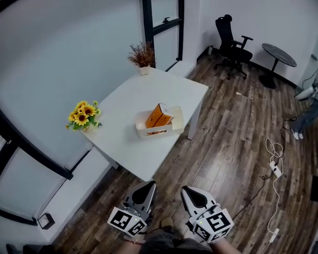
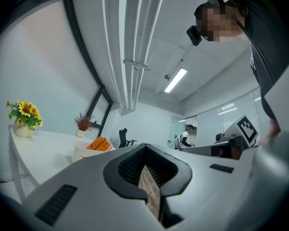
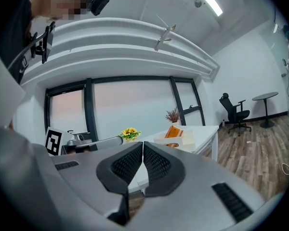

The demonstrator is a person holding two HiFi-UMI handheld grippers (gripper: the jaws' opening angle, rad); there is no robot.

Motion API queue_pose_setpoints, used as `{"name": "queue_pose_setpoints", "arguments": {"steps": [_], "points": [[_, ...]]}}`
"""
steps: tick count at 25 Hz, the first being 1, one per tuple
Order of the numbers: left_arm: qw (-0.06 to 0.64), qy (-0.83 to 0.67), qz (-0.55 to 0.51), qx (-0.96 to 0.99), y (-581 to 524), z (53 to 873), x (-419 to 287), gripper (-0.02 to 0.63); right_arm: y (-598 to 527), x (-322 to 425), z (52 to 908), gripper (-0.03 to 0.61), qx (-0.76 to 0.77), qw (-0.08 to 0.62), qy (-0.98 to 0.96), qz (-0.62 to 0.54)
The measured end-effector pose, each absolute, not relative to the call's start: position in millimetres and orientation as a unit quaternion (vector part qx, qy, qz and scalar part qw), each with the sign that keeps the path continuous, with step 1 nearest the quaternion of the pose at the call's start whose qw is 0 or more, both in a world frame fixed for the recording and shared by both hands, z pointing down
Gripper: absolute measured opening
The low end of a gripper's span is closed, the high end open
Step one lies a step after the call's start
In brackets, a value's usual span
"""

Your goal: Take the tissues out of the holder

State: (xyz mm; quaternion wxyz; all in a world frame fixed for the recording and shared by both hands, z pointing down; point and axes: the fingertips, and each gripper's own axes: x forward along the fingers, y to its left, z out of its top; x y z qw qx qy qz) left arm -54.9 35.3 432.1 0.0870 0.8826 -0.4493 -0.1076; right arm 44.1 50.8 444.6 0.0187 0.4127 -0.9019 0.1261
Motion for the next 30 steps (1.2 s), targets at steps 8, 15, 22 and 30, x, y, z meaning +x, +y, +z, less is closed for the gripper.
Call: {"name": "queue_pose_setpoints", "arguments": {"steps": [8, 15, 22, 30], "points": [[0.092, -0.439, -0.1, 0.888, 2, 443, -71, 0.008, 19, 31, 458, 0.008, 0.429, 0.021, -0.892, 0.141], [0.104, -0.444, -0.105, 0.884, -13, 448, -81, 0.008, 5, 26, 457, 0.008, 0.431, 0.028, -0.89, 0.145], [0.092, -0.446, -0.107, 0.884, -35, 449, -83, 0.008, -28, 18, 457, 0.008, 0.429, 0.026, -0.893, 0.131], [0.084, -0.437, -0.102, 0.89, -74, 444, -71, 0.008, -69, 1, 452, 0.008, 0.4, 0.026, -0.907, 0.128]]}}
